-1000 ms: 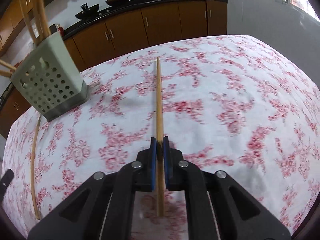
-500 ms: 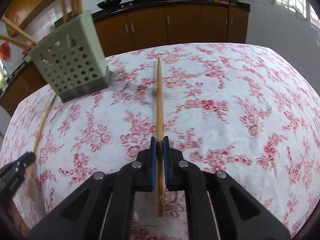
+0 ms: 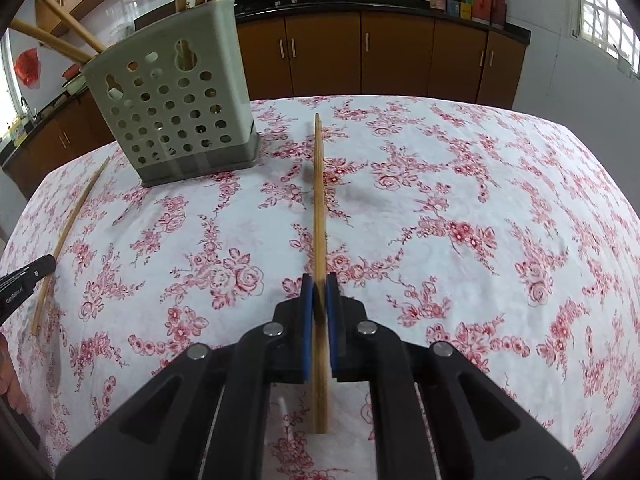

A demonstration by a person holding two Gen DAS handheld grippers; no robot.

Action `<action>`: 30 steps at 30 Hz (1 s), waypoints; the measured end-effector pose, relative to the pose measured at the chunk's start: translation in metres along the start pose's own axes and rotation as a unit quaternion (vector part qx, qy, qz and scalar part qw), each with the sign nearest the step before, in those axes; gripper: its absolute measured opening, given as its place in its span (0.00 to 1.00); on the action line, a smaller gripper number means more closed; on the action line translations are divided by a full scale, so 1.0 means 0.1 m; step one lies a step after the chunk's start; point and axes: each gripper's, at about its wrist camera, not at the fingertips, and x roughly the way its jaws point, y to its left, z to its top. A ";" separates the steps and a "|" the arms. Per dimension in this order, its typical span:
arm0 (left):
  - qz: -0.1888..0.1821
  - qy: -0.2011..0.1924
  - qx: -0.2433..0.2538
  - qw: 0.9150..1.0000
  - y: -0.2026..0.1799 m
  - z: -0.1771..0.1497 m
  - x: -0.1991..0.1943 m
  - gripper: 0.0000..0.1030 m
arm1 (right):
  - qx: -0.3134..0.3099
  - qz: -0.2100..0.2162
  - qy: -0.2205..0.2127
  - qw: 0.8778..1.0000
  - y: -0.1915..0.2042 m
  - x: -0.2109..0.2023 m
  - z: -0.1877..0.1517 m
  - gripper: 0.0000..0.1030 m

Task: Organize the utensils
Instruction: 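Close the left tool on a loose chopstick while the right tool holds its chopstick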

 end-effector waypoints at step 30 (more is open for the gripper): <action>-0.019 -0.001 -0.017 1.000 0.02 0.00 -0.01 0.09 | 0.003 0.004 0.002 1.000 0.00 0.02 0.03 0.08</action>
